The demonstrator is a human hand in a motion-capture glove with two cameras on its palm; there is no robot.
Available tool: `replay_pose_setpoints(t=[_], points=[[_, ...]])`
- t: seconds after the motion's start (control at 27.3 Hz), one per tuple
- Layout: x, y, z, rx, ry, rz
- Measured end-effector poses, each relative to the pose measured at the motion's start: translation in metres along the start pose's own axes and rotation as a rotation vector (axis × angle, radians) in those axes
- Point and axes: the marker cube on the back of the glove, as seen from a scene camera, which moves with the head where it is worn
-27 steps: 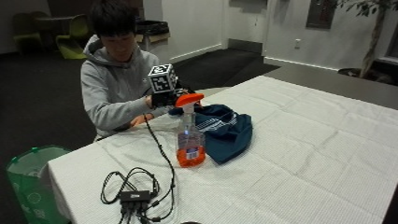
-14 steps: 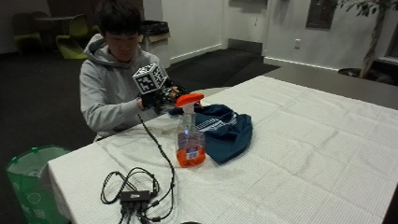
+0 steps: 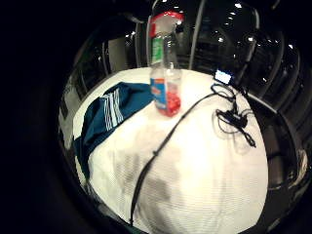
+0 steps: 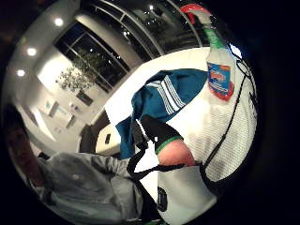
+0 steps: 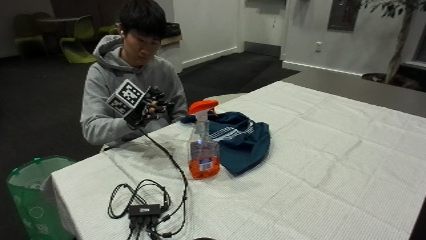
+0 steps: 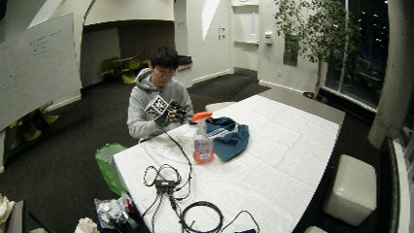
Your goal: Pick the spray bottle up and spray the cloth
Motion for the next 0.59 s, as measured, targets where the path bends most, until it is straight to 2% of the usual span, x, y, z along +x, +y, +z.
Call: replay_pose_setpoints(t=[0.29,0.59], points=[[0.044,0.004,-0.017,0.085,-0.050,0.141],[0.076,-0.025,0.001,0.078,-0.074,0.209]])
